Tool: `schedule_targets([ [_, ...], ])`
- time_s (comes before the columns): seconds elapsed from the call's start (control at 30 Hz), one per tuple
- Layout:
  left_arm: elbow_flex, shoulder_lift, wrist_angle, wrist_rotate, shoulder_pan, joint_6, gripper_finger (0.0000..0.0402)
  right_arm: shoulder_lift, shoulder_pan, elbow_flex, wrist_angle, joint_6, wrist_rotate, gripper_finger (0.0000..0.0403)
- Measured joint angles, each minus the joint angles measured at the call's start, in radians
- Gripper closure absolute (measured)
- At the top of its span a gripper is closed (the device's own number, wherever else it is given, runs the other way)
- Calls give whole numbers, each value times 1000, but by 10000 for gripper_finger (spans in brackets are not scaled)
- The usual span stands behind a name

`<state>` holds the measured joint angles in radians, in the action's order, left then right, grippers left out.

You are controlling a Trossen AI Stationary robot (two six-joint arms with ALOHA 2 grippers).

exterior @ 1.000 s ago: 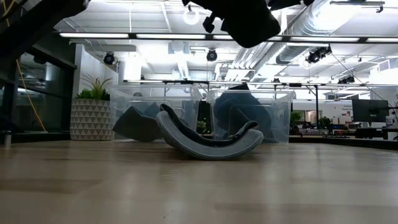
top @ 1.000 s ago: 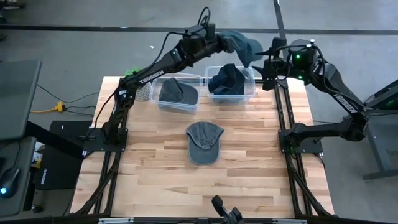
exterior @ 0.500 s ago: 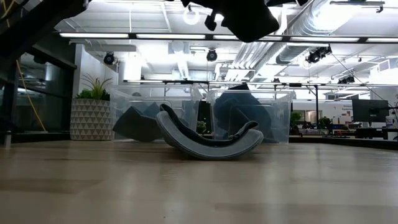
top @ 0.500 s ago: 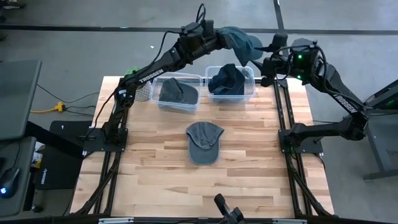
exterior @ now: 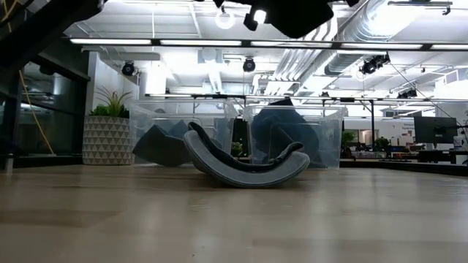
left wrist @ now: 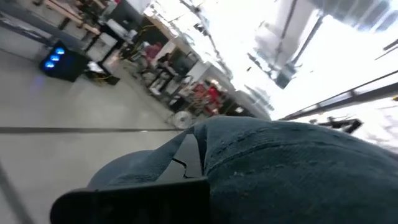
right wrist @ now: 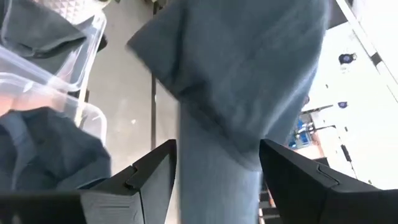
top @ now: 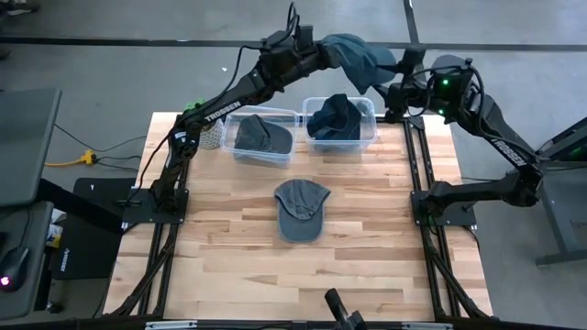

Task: Pick & Place hat
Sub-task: Put the blue cap into the right transparent bin

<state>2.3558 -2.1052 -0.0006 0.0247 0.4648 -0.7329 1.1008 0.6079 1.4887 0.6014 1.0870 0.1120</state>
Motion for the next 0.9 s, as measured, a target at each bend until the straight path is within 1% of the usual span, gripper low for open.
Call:
schedule_targets([
  [0.1,0,0,20,-21,0,-16,402,7,0,0,-30,20,-2,178],
  [0.27,0,0,5,-60,0,-21,402,18,0,0,-78,51,27,178],
  [0.43,0,0,-19,-103,0,-32,402,18,0,0,-153,55,78,178],
  [0.57,0,0,-71,-126,0,-32,402,18,0,0,-172,64,84,178],
  [0.8,0,0,-112,-182,-2,-28,402,18,0,0,-173,-14,84,179],
  [0.9,0,0,-117,-207,-2,-23,402,18,0,0,-173,-56,84,187],
])
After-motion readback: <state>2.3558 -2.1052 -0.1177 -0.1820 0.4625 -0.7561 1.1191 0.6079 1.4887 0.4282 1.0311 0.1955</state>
